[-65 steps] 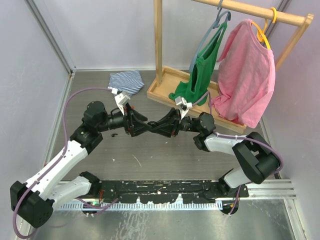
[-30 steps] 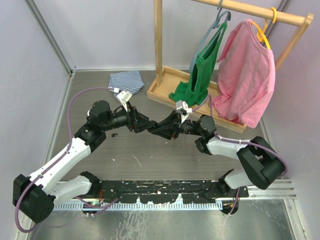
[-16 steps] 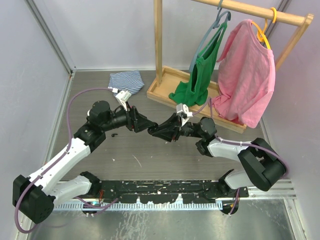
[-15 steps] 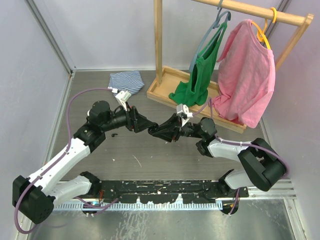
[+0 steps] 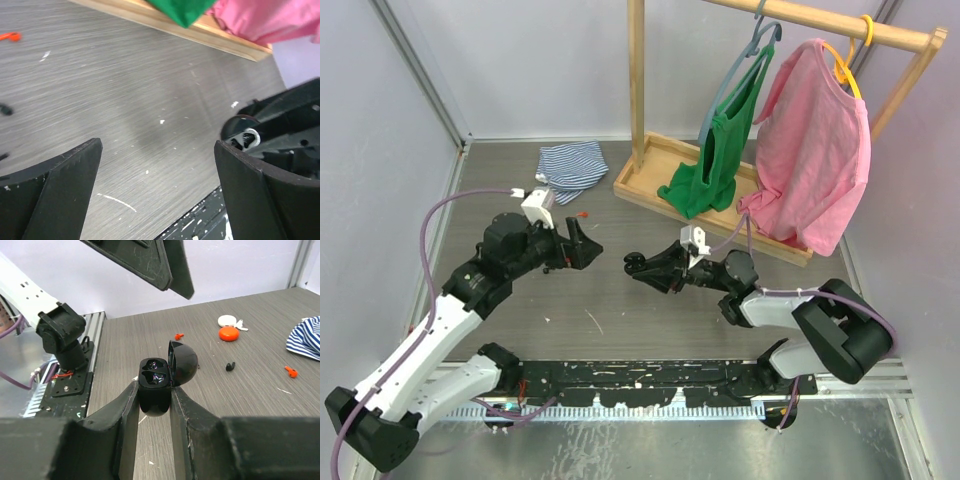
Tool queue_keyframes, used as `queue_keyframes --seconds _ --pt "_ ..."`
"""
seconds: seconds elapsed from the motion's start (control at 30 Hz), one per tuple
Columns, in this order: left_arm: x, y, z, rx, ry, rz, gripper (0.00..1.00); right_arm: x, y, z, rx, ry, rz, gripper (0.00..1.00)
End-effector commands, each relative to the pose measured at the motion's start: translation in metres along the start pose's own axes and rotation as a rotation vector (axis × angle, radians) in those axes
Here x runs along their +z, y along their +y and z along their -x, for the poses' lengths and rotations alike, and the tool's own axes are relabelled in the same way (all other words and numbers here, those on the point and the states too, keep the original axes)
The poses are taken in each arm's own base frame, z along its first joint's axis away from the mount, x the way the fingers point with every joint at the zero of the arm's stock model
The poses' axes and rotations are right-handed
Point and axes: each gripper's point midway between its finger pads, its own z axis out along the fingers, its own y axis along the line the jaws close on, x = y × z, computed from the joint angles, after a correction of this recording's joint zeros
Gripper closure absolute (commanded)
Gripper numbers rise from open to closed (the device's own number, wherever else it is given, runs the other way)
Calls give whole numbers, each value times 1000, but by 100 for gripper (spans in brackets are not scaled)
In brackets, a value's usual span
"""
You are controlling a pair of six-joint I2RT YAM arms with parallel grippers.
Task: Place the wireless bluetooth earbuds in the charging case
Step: Pick up the earbud from the center of the board.
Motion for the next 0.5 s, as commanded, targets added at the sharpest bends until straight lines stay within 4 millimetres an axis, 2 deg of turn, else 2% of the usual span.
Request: queue_keyframes --seconds 0.0,0.17,0.33,0.47 --pt "-17 42 3 -42 -35 257 1 -1 -6 20 -144 -86 -45 99" --pt "-24 76 -10 -92 58 493 2 -2 -7 15 -120 -103 -46 99" --pt "-20 108 -29 -203 117 682 2 -3 -11 8 -113 -98 -68 99" --pt "-17 134 -37 -286 103 809 2 0 -11 2 -150 -72 -89 99"
